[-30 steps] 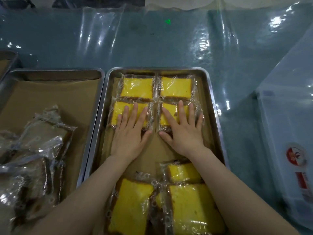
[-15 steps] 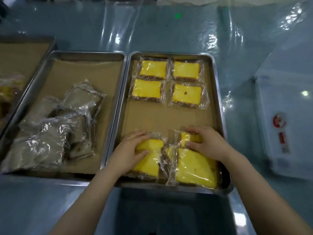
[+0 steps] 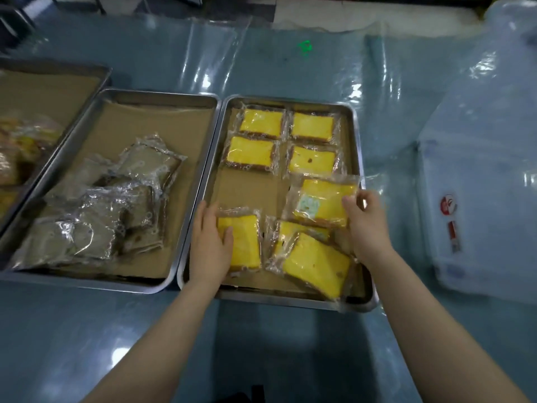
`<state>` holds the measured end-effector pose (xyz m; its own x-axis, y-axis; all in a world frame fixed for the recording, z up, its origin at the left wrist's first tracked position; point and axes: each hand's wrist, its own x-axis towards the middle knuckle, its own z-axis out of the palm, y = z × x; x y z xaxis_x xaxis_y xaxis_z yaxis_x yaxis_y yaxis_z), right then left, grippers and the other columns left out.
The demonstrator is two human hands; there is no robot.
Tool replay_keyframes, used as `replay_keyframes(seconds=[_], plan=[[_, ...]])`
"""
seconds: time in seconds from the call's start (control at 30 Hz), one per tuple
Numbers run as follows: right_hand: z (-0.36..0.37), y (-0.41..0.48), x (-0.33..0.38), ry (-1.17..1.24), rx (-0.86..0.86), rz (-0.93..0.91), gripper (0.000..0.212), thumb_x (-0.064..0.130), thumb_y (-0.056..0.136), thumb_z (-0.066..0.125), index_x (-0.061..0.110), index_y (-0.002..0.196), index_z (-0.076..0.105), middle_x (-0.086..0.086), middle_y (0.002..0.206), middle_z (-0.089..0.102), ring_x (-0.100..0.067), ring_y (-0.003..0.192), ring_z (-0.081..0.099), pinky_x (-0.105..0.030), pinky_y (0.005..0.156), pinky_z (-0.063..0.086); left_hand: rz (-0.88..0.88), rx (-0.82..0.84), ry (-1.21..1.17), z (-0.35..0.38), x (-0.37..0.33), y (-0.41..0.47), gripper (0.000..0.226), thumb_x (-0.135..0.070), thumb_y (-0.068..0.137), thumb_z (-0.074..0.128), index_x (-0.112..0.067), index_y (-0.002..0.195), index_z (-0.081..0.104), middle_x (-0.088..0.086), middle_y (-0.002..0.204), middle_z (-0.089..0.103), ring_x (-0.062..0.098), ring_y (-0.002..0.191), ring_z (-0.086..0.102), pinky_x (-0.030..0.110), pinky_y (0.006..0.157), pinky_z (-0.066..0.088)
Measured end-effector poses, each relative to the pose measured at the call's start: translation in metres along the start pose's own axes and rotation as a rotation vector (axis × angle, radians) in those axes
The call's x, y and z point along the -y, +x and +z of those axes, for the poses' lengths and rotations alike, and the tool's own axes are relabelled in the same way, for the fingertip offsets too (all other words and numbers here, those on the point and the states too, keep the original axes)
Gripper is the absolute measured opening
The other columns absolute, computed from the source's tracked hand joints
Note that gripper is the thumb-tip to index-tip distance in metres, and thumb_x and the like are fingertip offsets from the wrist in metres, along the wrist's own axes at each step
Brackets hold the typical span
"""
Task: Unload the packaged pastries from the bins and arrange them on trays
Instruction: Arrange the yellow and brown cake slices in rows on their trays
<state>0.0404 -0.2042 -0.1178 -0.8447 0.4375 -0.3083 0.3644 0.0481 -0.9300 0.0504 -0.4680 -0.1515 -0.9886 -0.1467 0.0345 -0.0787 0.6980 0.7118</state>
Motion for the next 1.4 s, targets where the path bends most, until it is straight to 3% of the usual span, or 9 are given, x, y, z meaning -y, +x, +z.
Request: replay_keyframes(seconds=[0.07,0.17,0.37,0.6,0.87,1.03,1.13,1.23,1.4], plan=[[0.006,0.001,-0.004,-0.06,0.098,0.053,0.045,0.022,0.09,0.063,0.026,0.129,0.04,0.001,0.128,0.055,-0.019,0.102,0.061,-0.034,0.075,0.057,0.083,-0.031,-0.017,0.001,-0.006,-0.002,0.032,-0.011,0.09,0.055,-0.024,0.119,0.056,-0.004,0.142,0.035,0.012,0.13,0.033,0.025,0.102,0.029],[0.019,0.002,-0.014,-0.632,0.056,-0.204,0.082,0.021,0.084,0.07,0.031,0.147,0.018,-0.001,0.153,0.025,-0.022,0.137,0.031,-0.038,0.106,0.035,0.209,0.149,0.042,-0.001,-0.001,-0.005,0.025,-0.01,0.087,0.059,-0.022,0.108,0.064,-0.005,0.125,0.052,0.013,0.12,0.045,0.028,0.101,0.036],[0.045,0.01,-0.024,-1.02,0.325,-0.421,0.057,0.04,0.095,0.048,0.039,0.147,0.024,0.004,0.16,0.004,-0.023,0.145,-0.013,-0.05,0.115,0.006,0.258,0.411,0.258,0.0,0.011,-0.012,0.064,-0.042,0.086,0.061,-0.029,0.143,0.034,-0.006,0.153,0.021,0.016,0.143,0.008,0.037,0.115,0.014],[0.026,0.022,-0.018,-1.024,0.376,-0.401,0.054,0.032,0.093,0.056,0.035,0.143,0.036,0.013,0.155,0.026,-0.019,0.144,0.011,-0.051,0.113,0.025,0.252,0.572,0.489,0.0,0.019,-0.004,0.087,-0.077,0.073,0.025,-0.043,0.145,-0.007,-0.005,0.148,-0.035,0.011,0.134,-0.032,0.035,0.112,-0.011],[0.011,-0.011,-0.034,-0.998,0.299,-0.443,0.038,0.028,0.098,0.047,0.033,0.135,0.05,0.011,0.147,0.042,-0.018,0.139,0.025,-0.038,0.108,0.032,0.243,0.542,0.555,0.002,0.0,0.026,0.088,-0.074,0.078,0.035,-0.034,0.148,0.001,0.004,0.154,-0.022,0.019,0.142,-0.018,0.037,0.112,-0.008],[0.004,-0.019,-0.019,-0.867,0.27,-0.351,0.029,0.022,0.096,0.044,0.026,0.116,0.065,0.003,0.116,0.066,-0.02,0.12,0.047,-0.035,0.092,0.045,0.339,0.566,0.674,0.006,-0.025,0.029,0.077,-0.033,0.082,0.061,-0.021,0.145,0.019,0.005,0.158,-0.005,0.021,0.144,-0.01,0.048,0.115,-0.005],[0.002,-0.012,0.014,-0.838,0.206,-0.365,0.026,0.019,0.095,0.041,0.02,0.098,0.067,-0.005,0.09,0.068,-0.028,0.088,0.061,-0.037,0.075,0.049,0.425,0.604,0.689,0.009,-0.033,0.02,0.088,0.01,0.077,0.047,-0.022,0.149,0.009,-0.003,0.157,-0.008,0.015,0.143,-0.012,0.047,0.115,-0.007],[0.0,0.001,0.041,-0.766,0.193,-0.408,0.025,0.016,0.092,0.044,0.02,0.077,0.063,0.005,0.067,0.059,-0.021,0.067,0.055,-0.026,0.052,0.037,0.53,0.503,0.723,0.004,-0.021,0.014,0.097,0.02,0.074,0.044,-0.025,0.149,0.003,-0.004,0.157,-0.007,0.015,0.143,-0.009,0.041,0.115,-0.006],[0.001,0.028,0.048,-0.971,0.113,-0.448,0.031,0.031,0.092,0.055,0.022,0.121,0.061,-0.001,0.112,0.064,-0.026,0.103,0.058,-0.035,0.078,0.048,0.438,0.31,0.728,-0.007,-0.001,0.01,0.082,0.013,0.081,0.048,-0.021,0.149,0.016,0.009,0.157,-0.005,0.025,0.144,-0.004,0.037,0.115,0.005]])
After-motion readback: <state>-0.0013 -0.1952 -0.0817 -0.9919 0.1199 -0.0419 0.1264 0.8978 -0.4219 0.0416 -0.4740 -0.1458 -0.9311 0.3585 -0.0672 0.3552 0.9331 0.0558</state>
